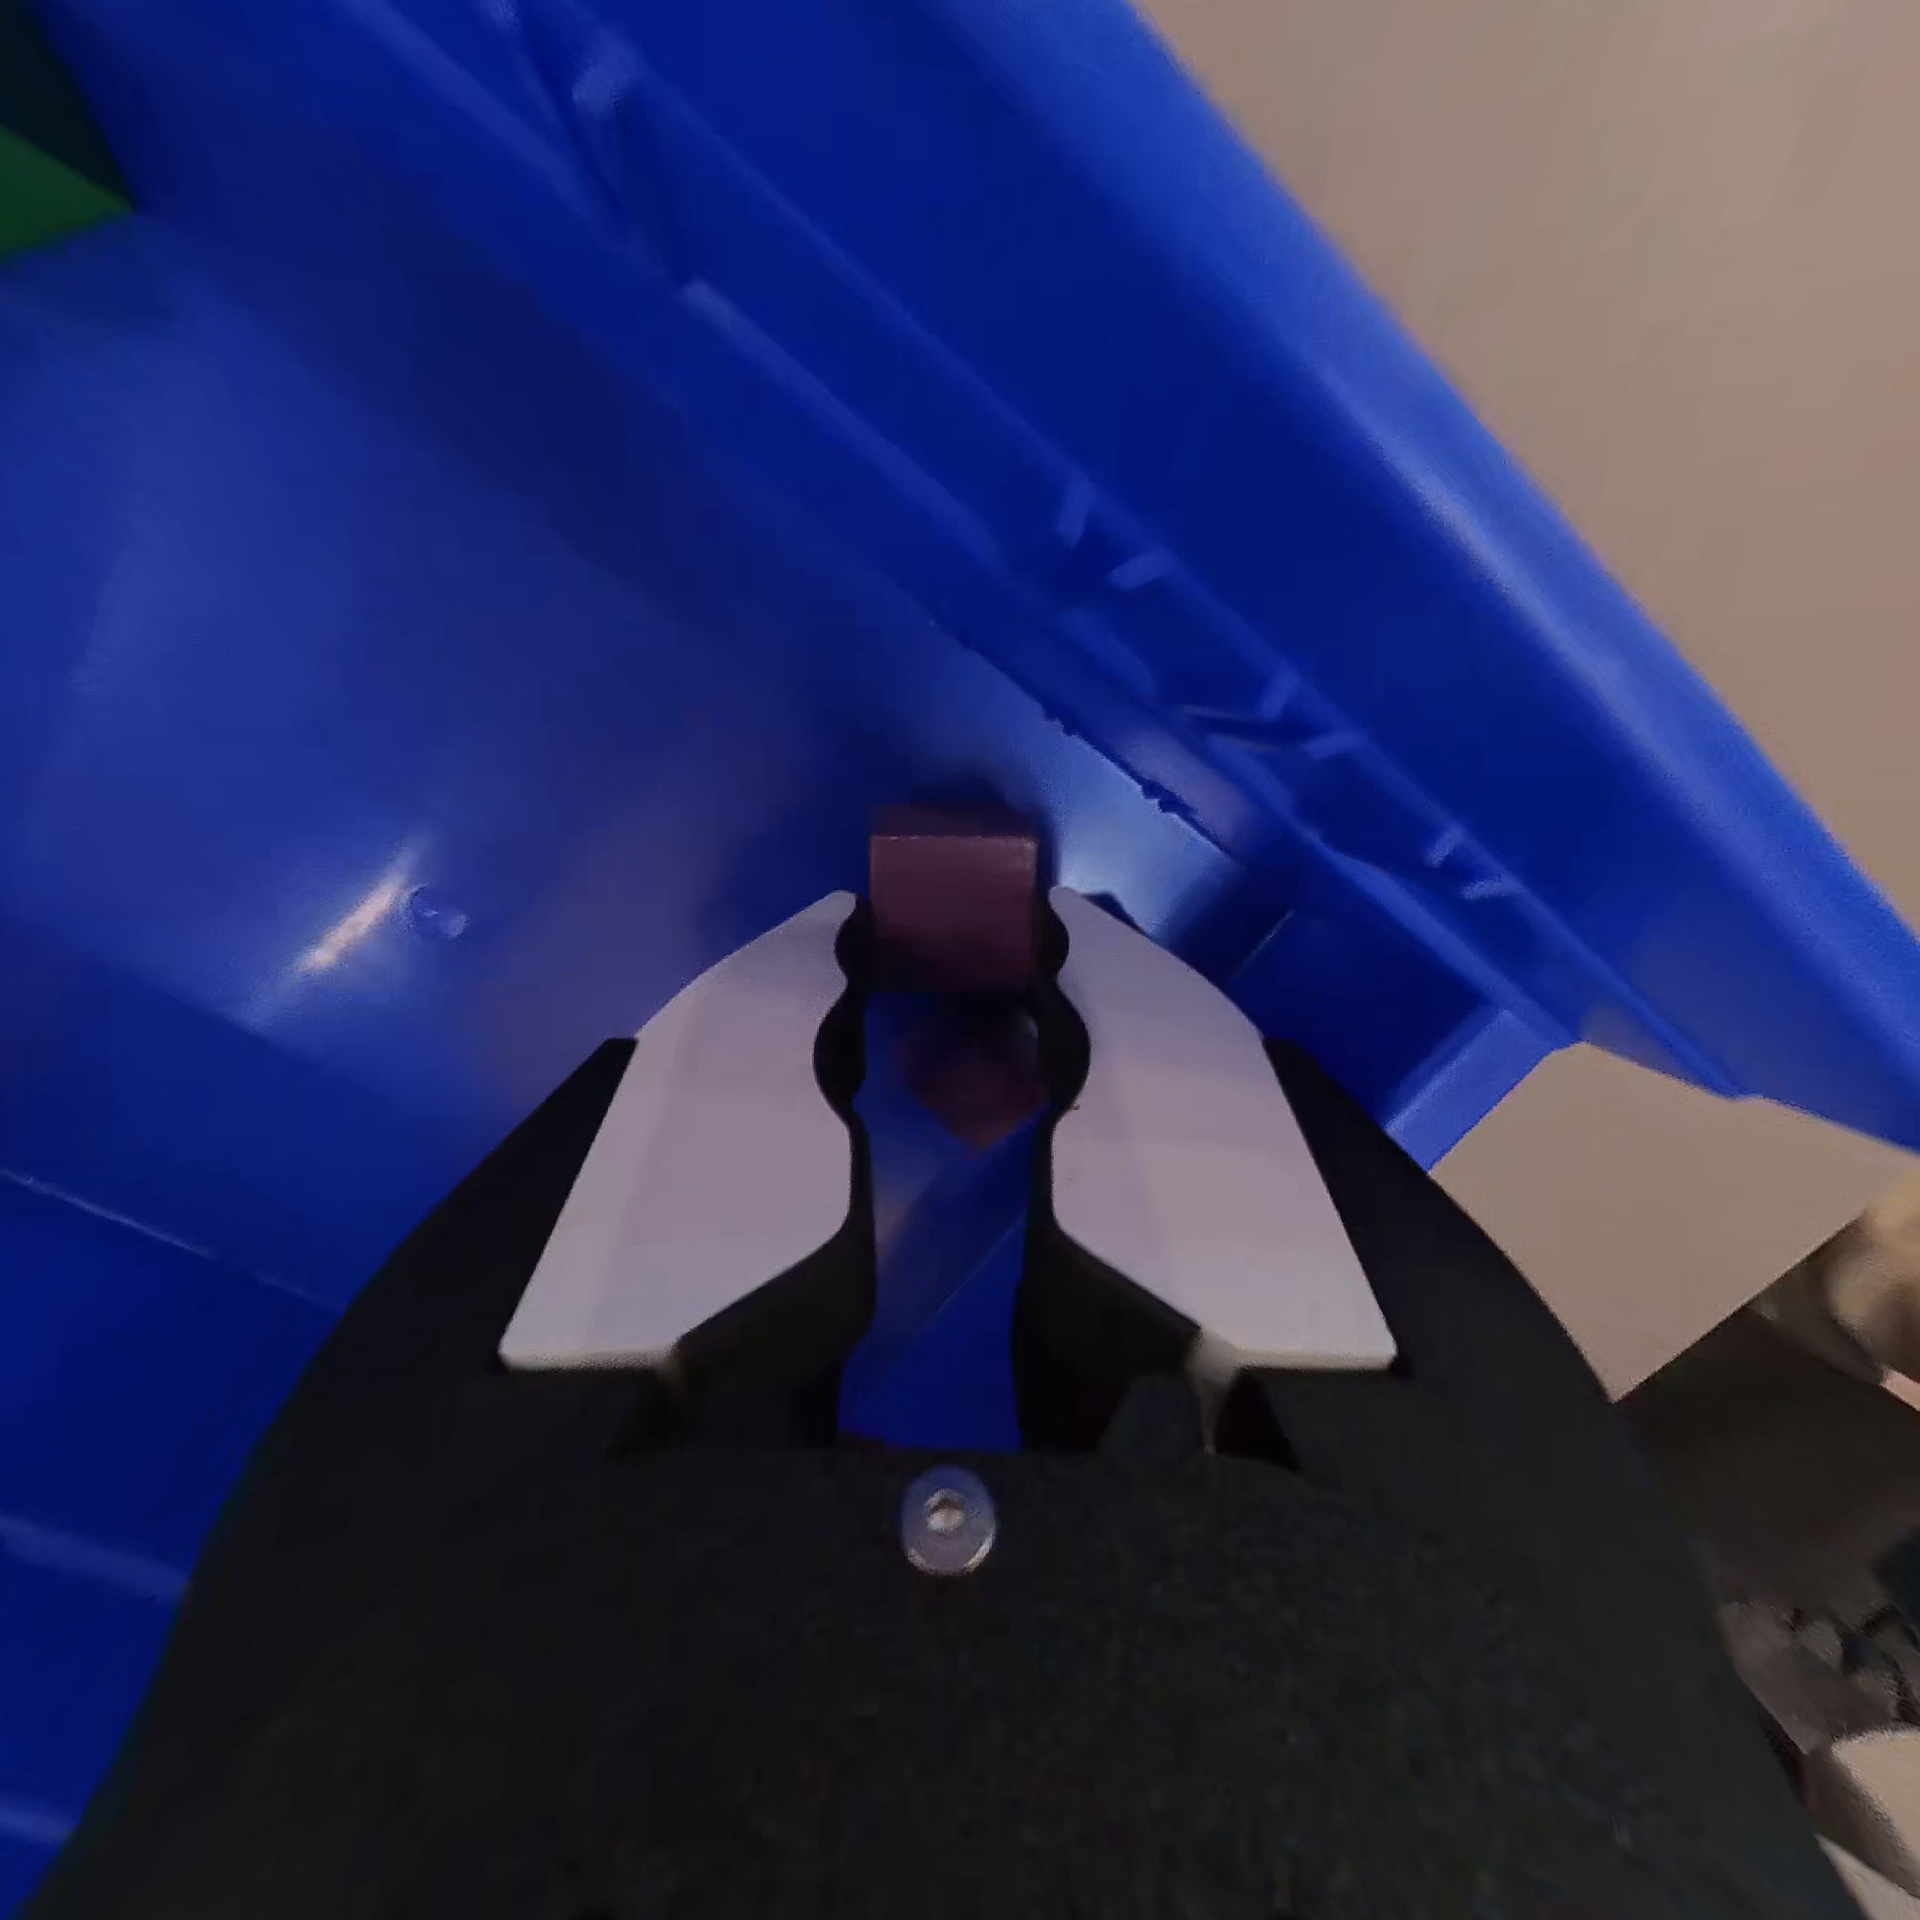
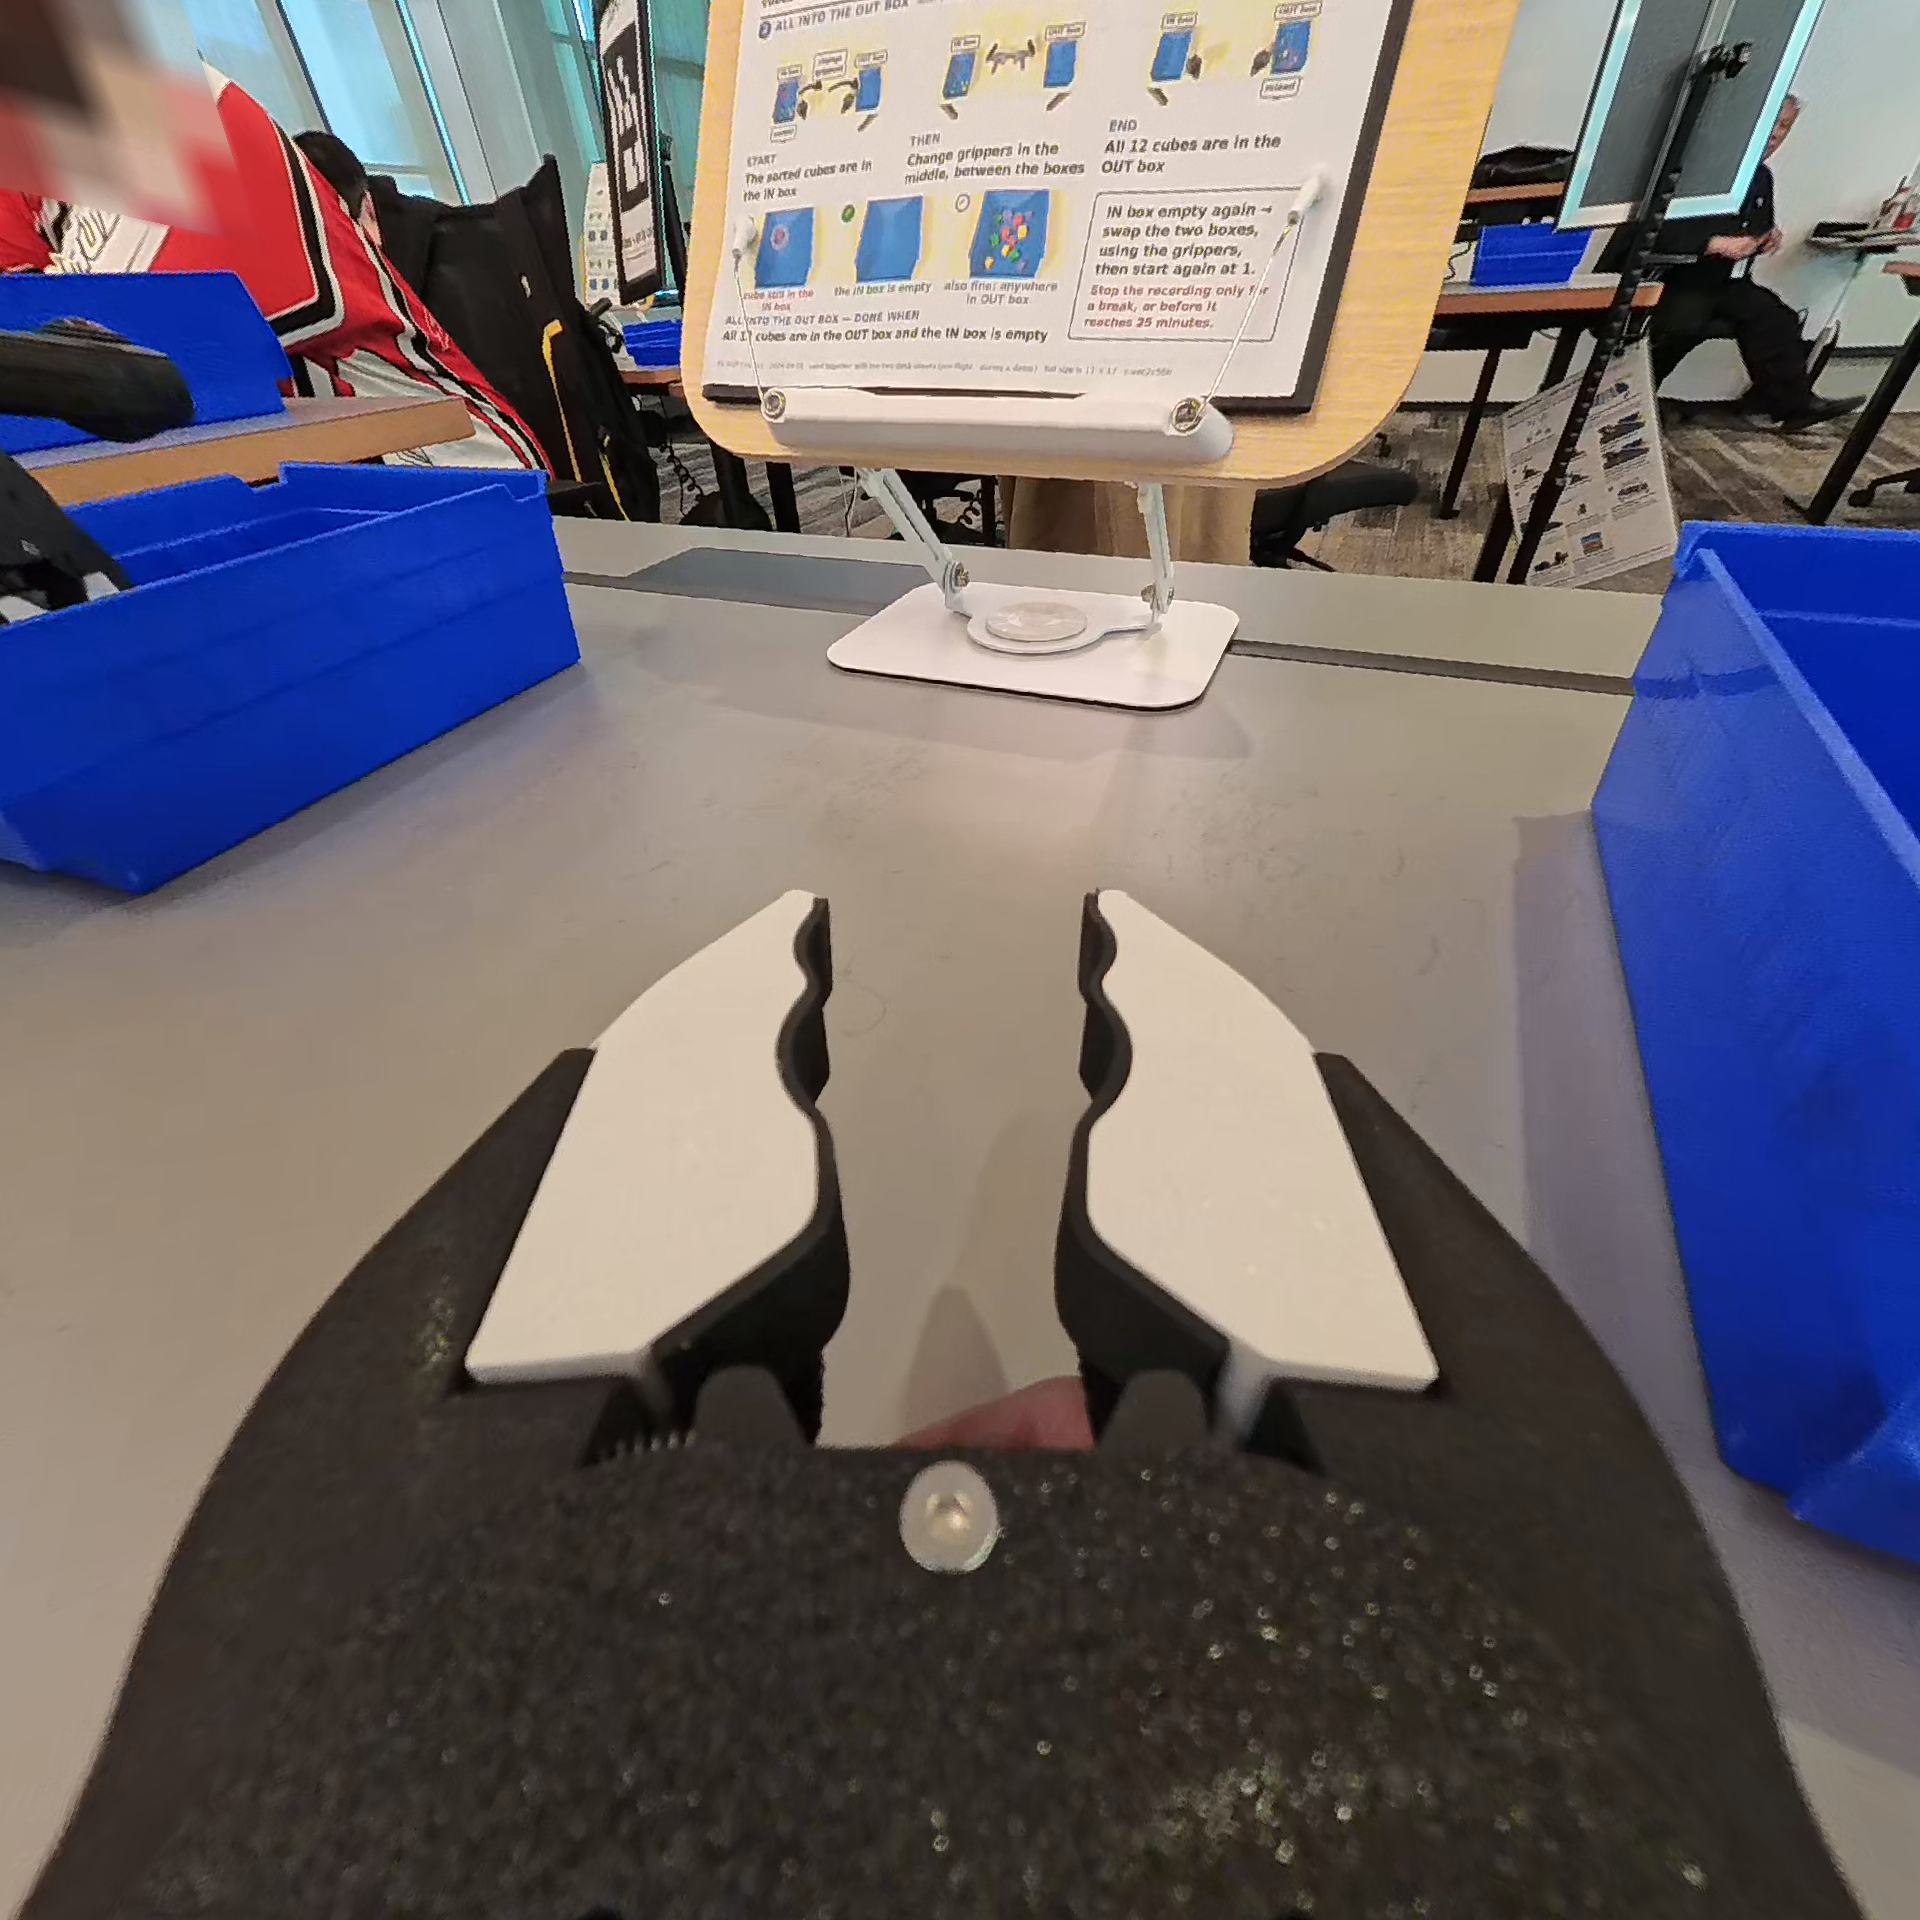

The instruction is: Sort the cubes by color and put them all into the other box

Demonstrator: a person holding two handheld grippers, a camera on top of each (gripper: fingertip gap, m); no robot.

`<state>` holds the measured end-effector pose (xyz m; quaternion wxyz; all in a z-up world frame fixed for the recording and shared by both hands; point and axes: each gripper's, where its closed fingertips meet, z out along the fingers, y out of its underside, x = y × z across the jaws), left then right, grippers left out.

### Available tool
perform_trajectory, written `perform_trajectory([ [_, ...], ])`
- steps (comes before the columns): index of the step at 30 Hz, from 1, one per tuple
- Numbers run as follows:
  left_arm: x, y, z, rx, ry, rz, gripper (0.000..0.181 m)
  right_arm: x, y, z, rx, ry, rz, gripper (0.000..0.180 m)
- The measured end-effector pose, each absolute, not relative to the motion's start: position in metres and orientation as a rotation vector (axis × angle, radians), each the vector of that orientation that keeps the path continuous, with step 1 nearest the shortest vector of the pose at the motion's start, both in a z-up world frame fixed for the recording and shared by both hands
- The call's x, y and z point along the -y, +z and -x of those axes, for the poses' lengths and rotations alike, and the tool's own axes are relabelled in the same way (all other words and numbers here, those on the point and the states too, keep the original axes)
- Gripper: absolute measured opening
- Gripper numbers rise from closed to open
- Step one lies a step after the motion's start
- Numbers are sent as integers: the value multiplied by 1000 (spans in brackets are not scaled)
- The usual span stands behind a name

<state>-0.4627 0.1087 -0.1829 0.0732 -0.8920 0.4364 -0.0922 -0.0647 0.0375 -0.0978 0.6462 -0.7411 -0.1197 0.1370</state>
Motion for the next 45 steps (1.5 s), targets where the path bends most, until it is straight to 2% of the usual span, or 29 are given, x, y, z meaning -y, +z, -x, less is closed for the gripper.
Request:
perform_trajectory([
  [7, -129, -114, 472, -1021, -463, 2342, 29, -37, -97, 65, 278, 316, 1678, 45],
  [13, -86, -42, 413, -842, -889, 1812, 28, -36, -97, 71, 314, 365, 1677, 45],
  [18, -41, -2, 329, -766, -1382, 1704, 28, -29, -78, 115, 844, 218, 1438, 53],
  [20, -25, 2, 292, -820, -1565, 1694, 28, -21, -61, 141, 1039, 163, 1280, 46],
  [27, -3, -12, 198, -922, -1992, 1719, 28, -21, -22, 192, 1233, 131, 1030, 48],
  [30, 0, -21, 180, -949, -2076, 1728, 28, -18, -23, 197, 1225, 127, 1003, 43],
  [32, 3, -29, 172, -972, -2109, 1742, 28, -14, -22, 196, 1210, 151, 995, 30],
  [33, 3, -30, 169, -972, -2124, 1734, 28, -13, -22, 194, 1203, 156, 996, 29],
  [37, 6, -35, 167, -1005, -2044, 1735, 31, -12, -27, 183, 1197, 175, 1051, 29],
  [40, 8, -29, 181, -982, -1952, 1709, 50, -13, -22, 166, 1145, 169, 1095, 29],
  [42, 5, -35, 193, -942, -1782, 1735, 56, -20, -15, 142, 1072, 120, 1152, 29],
  [45, -1, -53, 218, -877, -1447, 1796, 56, -39, 6, 78, 901, -9, 1277, 29],
])
